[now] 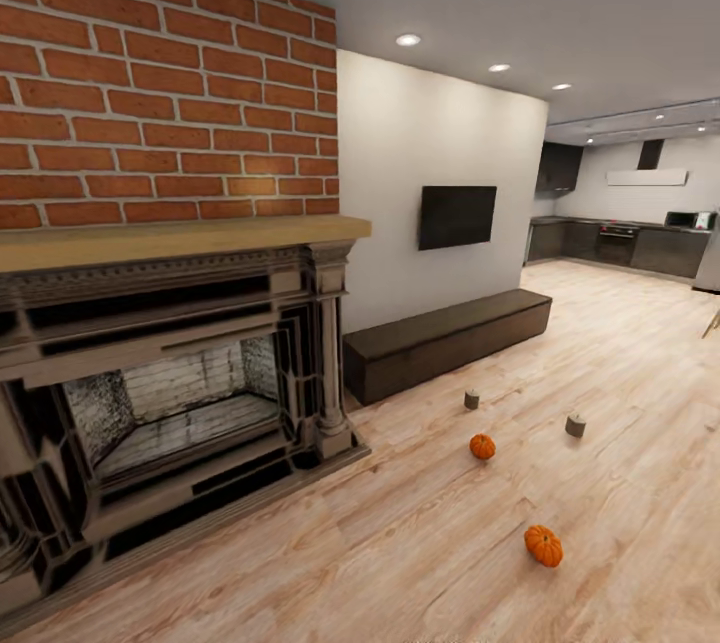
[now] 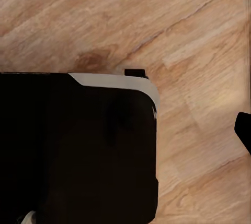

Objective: Place each of the two pumpkins and all three candles from the living room inside a cabinet in the living room (use any cabinet), then make sure every cabinet is closed, and position the cauldron so it is next to a table in the living room.

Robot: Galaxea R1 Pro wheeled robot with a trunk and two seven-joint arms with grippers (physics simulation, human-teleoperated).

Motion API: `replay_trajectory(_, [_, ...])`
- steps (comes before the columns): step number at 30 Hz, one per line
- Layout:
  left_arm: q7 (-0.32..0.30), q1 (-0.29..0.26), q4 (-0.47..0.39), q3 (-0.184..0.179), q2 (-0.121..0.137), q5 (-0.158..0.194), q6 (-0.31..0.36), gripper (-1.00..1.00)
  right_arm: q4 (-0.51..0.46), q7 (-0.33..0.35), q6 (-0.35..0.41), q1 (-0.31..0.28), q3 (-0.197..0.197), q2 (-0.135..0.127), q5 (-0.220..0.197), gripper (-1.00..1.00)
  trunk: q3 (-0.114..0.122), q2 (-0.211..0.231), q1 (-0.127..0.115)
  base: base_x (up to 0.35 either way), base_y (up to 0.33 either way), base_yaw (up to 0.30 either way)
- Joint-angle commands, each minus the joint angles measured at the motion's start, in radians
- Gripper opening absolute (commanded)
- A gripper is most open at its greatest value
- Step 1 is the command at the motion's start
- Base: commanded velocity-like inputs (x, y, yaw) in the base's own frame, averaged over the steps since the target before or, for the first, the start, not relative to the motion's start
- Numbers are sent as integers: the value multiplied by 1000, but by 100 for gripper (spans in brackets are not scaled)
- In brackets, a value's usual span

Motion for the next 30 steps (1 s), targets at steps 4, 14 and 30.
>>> replay_trajectory(4, [0,-18,-6,1,-1,6,48,100,-24,0,32,-28,0,0,1,100,-2,-1,0,0,0,-296])
replay_trajectory(14, [2,-140,-8,1,-2,35,107,100,-32,0,55,-128,-1,0,-3,100,-2,-1,0,0,0,-296])
replay_trajectory(30, [3,-326,-7,0,-4,120,200,100,-31,2,56,-257,-2,2,-5,100,-2,-1,0,0,0,-296])
